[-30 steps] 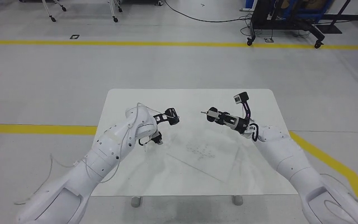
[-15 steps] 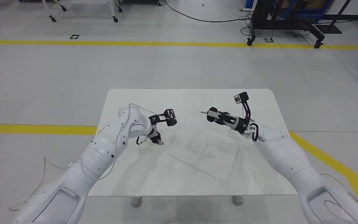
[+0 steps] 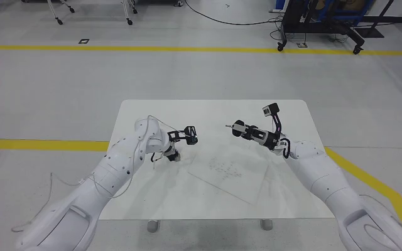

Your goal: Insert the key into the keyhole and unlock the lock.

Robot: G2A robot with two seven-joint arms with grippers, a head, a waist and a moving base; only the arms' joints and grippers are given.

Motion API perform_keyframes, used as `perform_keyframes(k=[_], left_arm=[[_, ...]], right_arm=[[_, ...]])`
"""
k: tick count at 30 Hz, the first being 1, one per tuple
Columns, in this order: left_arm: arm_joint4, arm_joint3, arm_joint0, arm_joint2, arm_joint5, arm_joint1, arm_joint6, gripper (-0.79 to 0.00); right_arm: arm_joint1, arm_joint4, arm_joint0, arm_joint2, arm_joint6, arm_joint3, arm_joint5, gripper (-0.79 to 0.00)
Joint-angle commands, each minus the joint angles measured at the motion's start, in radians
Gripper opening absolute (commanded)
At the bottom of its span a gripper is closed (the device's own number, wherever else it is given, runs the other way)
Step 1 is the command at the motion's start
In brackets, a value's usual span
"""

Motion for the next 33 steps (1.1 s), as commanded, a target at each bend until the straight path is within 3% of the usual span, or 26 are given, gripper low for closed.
perform_keyframes(k=[1,6,9,33], left_arm=[[0.000,0.006,-0.004,0.004,0.001,-0.002,-0.001,-0.391],[-0.008,0.019,-0.010,0.011,-0.011,-0.007,0.001,-0.511],[-0.015,0.029,-0.012,0.012,-0.015,-0.008,-0.001,-0.785],[-0.134,0.099,-0.039,0.028,-0.020,-0.021,-0.024,-0.785]], right_arm=[[0.000,0.000,0.000,0.000,0.000,0.000,0.000,-0.785],[0.000,0.000,0.000,0.000,0.000,0.000,0.000,-0.785],[0.000,0.000,0.000,0.000,0.000,0.000,0.000,-0.785],[0.000,0.000,0.000,0.000,0.000,0.000,0.000,-0.785]])
